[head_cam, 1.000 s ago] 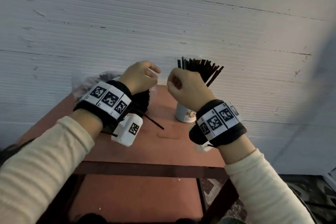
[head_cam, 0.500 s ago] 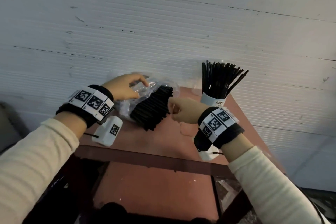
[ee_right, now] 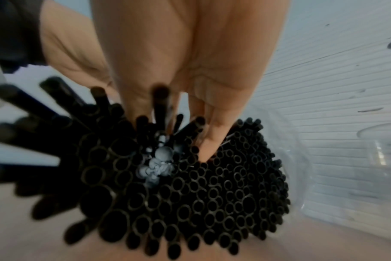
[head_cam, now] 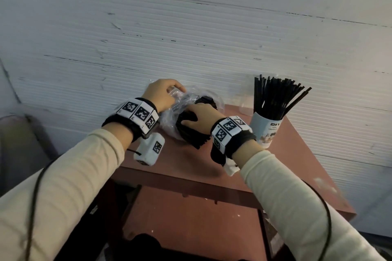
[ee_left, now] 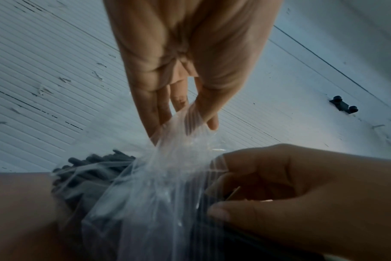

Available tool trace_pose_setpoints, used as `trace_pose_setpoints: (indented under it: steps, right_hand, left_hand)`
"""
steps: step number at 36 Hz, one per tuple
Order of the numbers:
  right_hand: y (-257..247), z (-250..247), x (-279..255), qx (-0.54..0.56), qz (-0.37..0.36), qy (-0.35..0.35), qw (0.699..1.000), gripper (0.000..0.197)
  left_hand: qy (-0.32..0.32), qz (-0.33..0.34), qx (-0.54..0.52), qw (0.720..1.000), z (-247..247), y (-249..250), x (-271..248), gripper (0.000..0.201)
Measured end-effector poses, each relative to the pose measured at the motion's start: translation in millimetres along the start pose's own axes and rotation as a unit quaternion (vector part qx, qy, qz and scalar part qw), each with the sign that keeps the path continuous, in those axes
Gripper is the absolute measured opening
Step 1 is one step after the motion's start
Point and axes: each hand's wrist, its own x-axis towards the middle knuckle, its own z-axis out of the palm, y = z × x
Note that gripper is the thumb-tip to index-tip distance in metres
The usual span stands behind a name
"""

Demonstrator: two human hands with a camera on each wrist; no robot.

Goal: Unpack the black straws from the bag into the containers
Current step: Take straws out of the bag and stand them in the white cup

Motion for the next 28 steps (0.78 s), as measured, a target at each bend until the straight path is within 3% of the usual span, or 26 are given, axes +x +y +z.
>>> trace_pose_setpoints:
  steps: [13,28]
  right_hand:
    - [-2,0,5,-0.018,-0.091,-0.060,0.994,0.043]
    - [11,-18,-4,0.066,-0.030,-0.032,0.997,0.042]
  left_hand:
    - [-0.026,0.007,-0.016,1.000,-7,-19,3,0.038]
    - [-0.074,0.019,-0.019,0.997,-8,-13,-3,0.037]
